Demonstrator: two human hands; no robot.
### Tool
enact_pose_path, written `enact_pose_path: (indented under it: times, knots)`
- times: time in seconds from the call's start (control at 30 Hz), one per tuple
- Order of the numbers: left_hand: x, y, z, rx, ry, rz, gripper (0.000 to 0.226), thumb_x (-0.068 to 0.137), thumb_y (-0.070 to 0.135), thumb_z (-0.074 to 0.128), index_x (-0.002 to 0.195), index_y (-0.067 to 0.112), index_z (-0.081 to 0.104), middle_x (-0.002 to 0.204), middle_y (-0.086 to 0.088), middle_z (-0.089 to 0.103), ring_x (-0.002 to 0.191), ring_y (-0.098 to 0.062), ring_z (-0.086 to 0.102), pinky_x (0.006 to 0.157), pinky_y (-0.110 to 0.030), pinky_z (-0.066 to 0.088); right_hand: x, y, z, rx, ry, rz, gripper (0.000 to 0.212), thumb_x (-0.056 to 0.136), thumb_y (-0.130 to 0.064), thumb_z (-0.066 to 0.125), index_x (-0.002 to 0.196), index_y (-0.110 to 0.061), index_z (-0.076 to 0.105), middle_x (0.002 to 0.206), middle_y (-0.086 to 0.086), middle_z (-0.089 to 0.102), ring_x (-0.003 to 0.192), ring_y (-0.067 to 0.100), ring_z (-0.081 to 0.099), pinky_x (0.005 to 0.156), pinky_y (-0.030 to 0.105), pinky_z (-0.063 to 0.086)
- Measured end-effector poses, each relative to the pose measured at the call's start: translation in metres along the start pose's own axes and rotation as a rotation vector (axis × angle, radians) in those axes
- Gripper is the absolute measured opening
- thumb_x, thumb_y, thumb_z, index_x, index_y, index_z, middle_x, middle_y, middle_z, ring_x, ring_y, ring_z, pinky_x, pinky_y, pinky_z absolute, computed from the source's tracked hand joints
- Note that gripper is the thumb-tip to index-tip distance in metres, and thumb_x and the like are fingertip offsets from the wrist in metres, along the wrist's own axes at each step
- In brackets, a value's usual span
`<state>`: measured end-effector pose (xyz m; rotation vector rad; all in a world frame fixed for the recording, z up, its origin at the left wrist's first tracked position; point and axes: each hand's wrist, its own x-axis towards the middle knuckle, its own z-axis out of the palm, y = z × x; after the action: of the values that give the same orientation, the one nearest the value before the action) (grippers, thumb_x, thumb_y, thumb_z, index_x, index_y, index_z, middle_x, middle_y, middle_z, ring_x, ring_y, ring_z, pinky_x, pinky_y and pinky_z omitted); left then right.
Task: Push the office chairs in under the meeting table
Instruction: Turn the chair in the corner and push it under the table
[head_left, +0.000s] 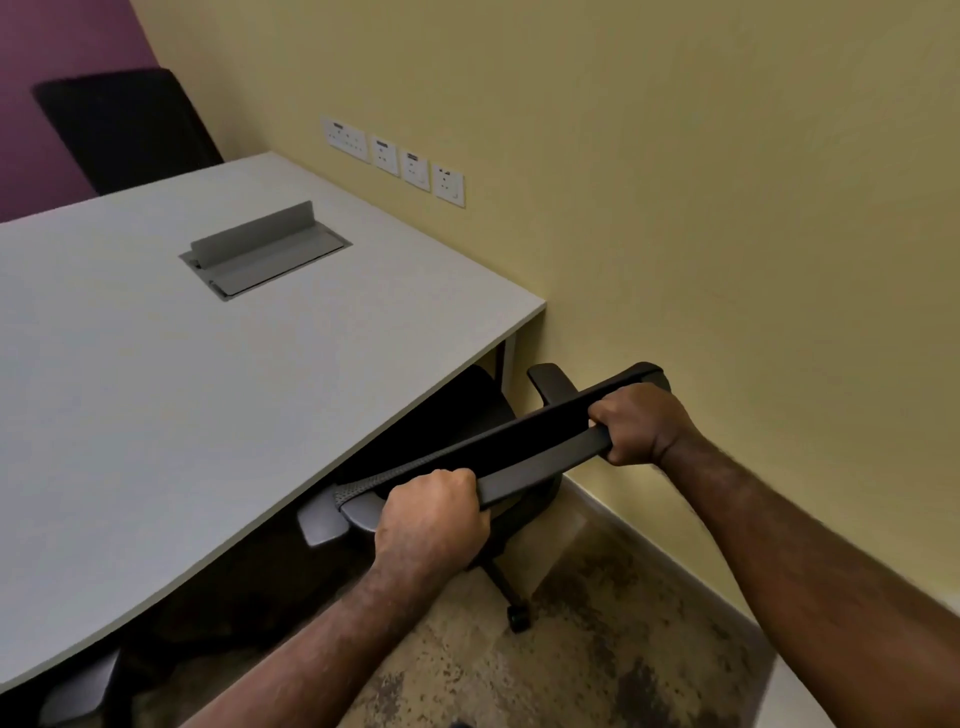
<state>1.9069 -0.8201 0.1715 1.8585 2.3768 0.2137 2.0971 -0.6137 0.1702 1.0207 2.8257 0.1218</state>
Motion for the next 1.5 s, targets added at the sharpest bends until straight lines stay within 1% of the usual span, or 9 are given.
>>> enact_pose_path:
  times: [0.1, 0.33, 0.5, 0.6, 0.77, 0.93, 1.13, 1.33, 1.5]
  knots:
    - [0.007, 0.01, 0.003, -0.016, 0.007, -0.049, 0.019, 0.092, 0.039, 0.047, 0.096, 0.023, 0.057, 0.076, 0.007, 0.055, 0.067, -0.011, 0.056, 0.063, -0.03, 0.055, 0.012, 0.013, 0.0, -0.005, 0.008, -0.063, 0.026, 0.077, -0.033, 0.062, 0.097, -0.017, 0.067, 0.097, 0.002, 0.07, 0.092, 0.026, 0.063, 0.073, 0.03, 0.045]
    - [0.025, 0.044, 0.012, -0.024, 0.06, -0.167, 0.019, 0.091, 0.042, 0.051, 0.096, 0.025, 0.058, 0.078, 0.008, 0.056, 0.069, -0.01, 0.056, 0.063, -0.028, 0.053, 0.038, 0.052, 0.002, 0.009, 0.041, -0.198, 0.027, 0.075, -0.033, 0.064, 0.094, -0.015, 0.068, 0.095, 0.004, 0.071, 0.091, 0.029, 0.064, 0.074, 0.034, 0.048]
    - [0.038, 0.053, 0.014, 0.022, 0.076, -0.225, 0.02, 0.09, 0.044, 0.05, 0.092, 0.025, 0.057, 0.075, 0.009, 0.054, 0.066, -0.012, 0.054, 0.059, -0.029, 0.048, 0.059, 0.065, 0.003, -0.025, 0.03, -0.274, 0.025, 0.074, -0.034, 0.064, 0.094, -0.018, 0.067, 0.096, 0.002, 0.07, 0.09, 0.027, 0.064, 0.073, 0.032, 0.048]
    - [0.046, 0.053, 0.013, 0.038, 0.08, -0.28, 0.02, 0.089, 0.045, 0.049, 0.09, 0.026, 0.057, 0.074, 0.009, 0.055, 0.067, -0.013, 0.056, 0.062, -0.031, 0.052, 0.074, 0.066, 0.001, -0.054, 0.038, -0.324, 0.025, 0.074, -0.034, 0.064, 0.094, -0.019, 0.065, 0.096, 0.001, 0.069, 0.09, 0.026, 0.064, 0.071, 0.031, 0.046]
    - [0.056, 0.035, 0.011, 0.085, 0.08, -0.338, 0.02, 0.087, 0.044, 0.05, 0.083, 0.025, 0.053, 0.073, 0.007, 0.052, 0.065, -0.016, 0.05, 0.059, -0.031, 0.04, 0.1, 0.056, -0.001, -0.06, 0.047, -0.389, 0.023, 0.074, -0.032, 0.063, 0.092, -0.017, 0.065, 0.093, 0.003, 0.069, 0.088, 0.027, 0.063, 0.068, 0.031, 0.042]
    - [0.068, 0.013, 0.006, 0.13, 0.081, -0.347, 0.022, 0.085, 0.042, 0.05, 0.086, 0.021, 0.057, 0.077, 0.003, 0.059, 0.074, -0.024, 0.061, 0.06, -0.034, 0.04, 0.125, 0.045, -0.003, -0.088, 0.042, -0.401, 0.022, 0.074, -0.032, 0.062, 0.089, -0.017, 0.064, 0.092, 0.004, 0.069, 0.087, 0.029, 0.064, 0.067, 0.033, 0.045]
    - [0.089, -0.012, 0.002, 0.138, 0.108, -0.324, 0.024, 0.084, 0.042, 0.051, 0.089, 0.02, 0.06, 0.084, -0.002, 0.066, 0.079, -0.028, 0.064, 0.062, -0.035, 0.039, 0.157, 0.037, -0.008, -0.139, 0.063, -0.401, 0.021, 0.075, -0.033, 0.062, 0.088, -0.017, 0.064, 0.092, 0.004, 0.07, 0.088, 0.028, 0.064, 0.065, 0.032, 0.043]
    - [0.101, -0.031, 0.001, 0.104, 0.12, -0.305, 0.023, 0.086, 0.042, 0.05, 0.089, 0.021, 0.057, 0.084, 0.0, 0.063, 0.077, -0.024, 0.061, 0.061, -0.034, 0.037, 0.181, 0.029, -0.012, -0.167, 0.034, -0.38, 0.021, 0.075, -0.032, 0.062, 0.09, -0.018, 0.065, 0.092, 0.002, 0.07, 0.089, 0.027, 0.063, 0.064, 0.032, 0.042]
    - [0.106, -0.043, 0.0, 0.077, 0.138, -0.299, 0.023, 0.087, 0.041, 0.05, 0.091, 0.019, 0.058, 0.076, 0.003, 0.051, 0.07, -0.022, 0.055, 0.06, -0.034, 0.036, 0.197, 0.026, -0.01, -0.148, 0.025, -0.361, 0.02, 0.071, -0.03, 0.063, 0.087, -0.017, 0.066, 0.088, 0.003, 0.07, 0.086, 0.028, 0.064, 0.064, 0.033, 0.047]
